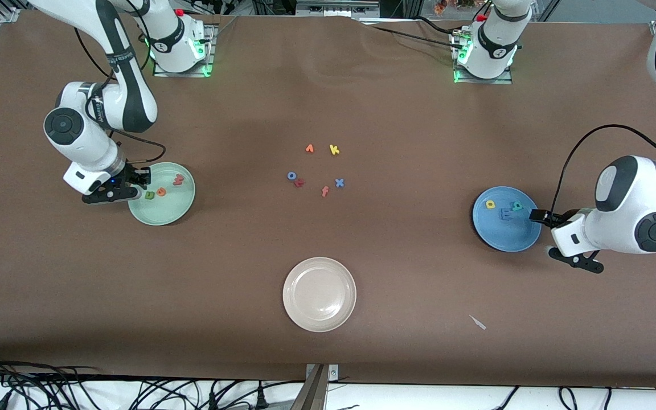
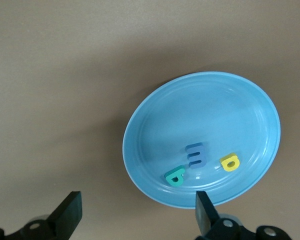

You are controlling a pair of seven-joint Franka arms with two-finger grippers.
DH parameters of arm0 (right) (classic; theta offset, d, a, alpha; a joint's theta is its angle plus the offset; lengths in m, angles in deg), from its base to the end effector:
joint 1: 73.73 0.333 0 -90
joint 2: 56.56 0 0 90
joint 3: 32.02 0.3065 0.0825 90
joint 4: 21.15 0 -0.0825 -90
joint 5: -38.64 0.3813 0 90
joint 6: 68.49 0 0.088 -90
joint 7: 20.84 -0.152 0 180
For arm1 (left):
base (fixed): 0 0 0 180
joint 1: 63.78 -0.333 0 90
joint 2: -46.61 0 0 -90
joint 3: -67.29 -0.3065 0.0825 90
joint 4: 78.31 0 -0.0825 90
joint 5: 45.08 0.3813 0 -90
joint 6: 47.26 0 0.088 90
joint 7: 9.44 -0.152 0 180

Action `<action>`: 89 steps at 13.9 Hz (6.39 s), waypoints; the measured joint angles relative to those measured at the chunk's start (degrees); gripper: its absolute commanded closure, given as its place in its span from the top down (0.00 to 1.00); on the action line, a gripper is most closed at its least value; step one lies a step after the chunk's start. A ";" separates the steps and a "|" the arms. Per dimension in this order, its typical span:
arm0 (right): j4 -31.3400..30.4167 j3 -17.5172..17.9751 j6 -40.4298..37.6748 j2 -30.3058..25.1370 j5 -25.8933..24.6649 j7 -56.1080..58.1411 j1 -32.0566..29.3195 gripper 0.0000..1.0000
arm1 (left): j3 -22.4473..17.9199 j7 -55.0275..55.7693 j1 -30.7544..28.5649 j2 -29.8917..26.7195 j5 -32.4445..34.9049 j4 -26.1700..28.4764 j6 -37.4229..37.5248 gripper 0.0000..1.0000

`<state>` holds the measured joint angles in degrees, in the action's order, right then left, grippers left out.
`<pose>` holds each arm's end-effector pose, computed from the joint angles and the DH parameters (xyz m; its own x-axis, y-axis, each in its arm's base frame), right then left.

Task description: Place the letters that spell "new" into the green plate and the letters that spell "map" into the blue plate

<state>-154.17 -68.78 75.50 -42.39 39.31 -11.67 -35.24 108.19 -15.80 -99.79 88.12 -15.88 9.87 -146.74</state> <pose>0.5175 0.0043 0.2034 0.9810 0.1916 -0.0289 0.1938 -0.9714 0.1369 0.6363 0.0576 0.2300 0.8961 -0.3044 -0.3230 -0.3078 -0.9505 0.0419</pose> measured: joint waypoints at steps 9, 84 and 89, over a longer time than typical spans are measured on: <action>25.36 1.72 -31.48 -0.66 0.04 -4.59 0.67 0.53 | 0.49 0.21 -3.65 -5.34 -8.79 -6.75 11.64 1.00; 46.24 34.50 -62.57 -12.43 -4.89 -6.29 -31.02 1.00 | -38.26 10.30 31.24 -37.46 -28.44 3.38 15.87 1.00; 46.24 34.51 -62.57 -12.43 -4.88 -6.29 -31.02 1.00 | -38.26 10.30 31.26 -37.38 -28.44 3.38 15.67 1.00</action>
<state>-107.93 -34.27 12.93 -54.81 34.44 -17.96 -66.26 69.93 -5.49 -68.53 50.74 -44.31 13.25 -131.07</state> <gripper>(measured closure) 0.000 0.000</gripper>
